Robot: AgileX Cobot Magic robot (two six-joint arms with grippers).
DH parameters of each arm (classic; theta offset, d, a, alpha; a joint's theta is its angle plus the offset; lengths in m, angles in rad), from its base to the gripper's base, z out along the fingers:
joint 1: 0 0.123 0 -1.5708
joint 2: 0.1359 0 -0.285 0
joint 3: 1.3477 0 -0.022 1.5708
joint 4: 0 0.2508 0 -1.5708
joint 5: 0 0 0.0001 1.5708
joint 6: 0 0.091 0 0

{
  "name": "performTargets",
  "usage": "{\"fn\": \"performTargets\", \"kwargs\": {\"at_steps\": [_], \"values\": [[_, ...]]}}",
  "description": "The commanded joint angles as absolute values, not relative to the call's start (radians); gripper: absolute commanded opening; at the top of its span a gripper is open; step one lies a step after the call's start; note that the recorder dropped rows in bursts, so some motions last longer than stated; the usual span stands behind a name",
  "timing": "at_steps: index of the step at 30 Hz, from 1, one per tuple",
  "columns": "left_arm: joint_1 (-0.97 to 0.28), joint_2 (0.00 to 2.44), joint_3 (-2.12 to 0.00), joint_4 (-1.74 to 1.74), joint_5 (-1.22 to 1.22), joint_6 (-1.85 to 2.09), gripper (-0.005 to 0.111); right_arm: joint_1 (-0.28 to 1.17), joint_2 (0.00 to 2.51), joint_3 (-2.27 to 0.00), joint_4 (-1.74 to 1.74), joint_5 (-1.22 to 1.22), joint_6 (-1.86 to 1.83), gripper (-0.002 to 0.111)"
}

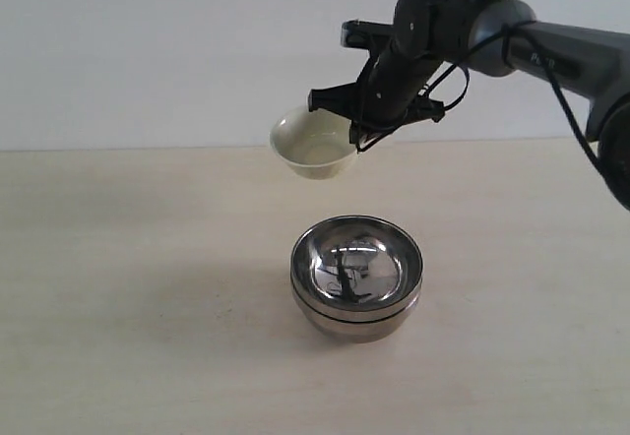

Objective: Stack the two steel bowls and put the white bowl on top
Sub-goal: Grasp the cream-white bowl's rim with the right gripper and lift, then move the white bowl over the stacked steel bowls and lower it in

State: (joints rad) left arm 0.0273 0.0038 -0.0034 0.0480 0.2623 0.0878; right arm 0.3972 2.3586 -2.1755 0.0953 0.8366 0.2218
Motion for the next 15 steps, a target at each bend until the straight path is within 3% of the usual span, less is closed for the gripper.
{"fn": "performTargets", "kwargs": {"at_steps": [1, 15], "values": [[0.030, 0.000, 0.000, 0.041, 0.256, 0.078, 0.004, 0.390, 2.277, -2.175, 0.099, 0.903, 0.230, 0.000], [0.030, 0.000, 0.000, 0.041, 0.256, 0.078, 0.004, 0.418, 2.179, -2.175, 0.150, 1.074, 0.209, 0.000]]}}
